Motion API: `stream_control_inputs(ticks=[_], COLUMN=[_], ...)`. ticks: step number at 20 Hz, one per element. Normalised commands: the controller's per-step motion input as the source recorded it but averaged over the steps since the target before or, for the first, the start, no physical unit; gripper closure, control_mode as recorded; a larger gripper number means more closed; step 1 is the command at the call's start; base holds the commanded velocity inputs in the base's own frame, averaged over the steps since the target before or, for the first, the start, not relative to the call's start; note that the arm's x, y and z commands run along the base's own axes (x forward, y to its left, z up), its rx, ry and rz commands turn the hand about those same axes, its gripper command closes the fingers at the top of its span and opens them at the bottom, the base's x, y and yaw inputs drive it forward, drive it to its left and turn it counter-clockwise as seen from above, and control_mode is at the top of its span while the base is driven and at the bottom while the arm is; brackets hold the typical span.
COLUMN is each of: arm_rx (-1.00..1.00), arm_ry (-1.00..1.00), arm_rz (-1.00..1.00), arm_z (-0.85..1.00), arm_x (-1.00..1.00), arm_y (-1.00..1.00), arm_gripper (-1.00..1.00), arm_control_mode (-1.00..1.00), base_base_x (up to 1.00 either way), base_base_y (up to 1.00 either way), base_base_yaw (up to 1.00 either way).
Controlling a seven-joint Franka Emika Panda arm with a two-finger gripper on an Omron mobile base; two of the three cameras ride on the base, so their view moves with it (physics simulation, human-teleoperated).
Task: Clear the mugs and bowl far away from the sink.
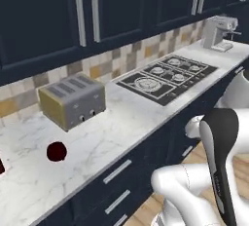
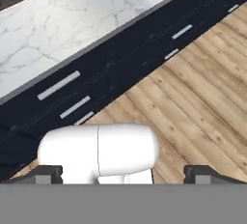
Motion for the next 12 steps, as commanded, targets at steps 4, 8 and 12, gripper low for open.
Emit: stream_control_inputs(ticks=[4,8,12], arm_rx=[0.0,0.0,0.0], arm_ry=[0.0,0.0,0.0], arm_rz=[0.0,0.0,0.0], arm_z=[0.0,0.0,0.0], arm_x=[0.0,0.0,0.0], arm_y=[0.0,0.0,0.0], arm_gripper=[-1.0,-1.0,-1.0], arm_control_mode=[1.0,1.0,1.0], base_base_x=[0.0,0.0,0.0], base_base_y=[0.0,0.0,-0.2], base_base_yaw=[-1.0,-0.98,-0.89])
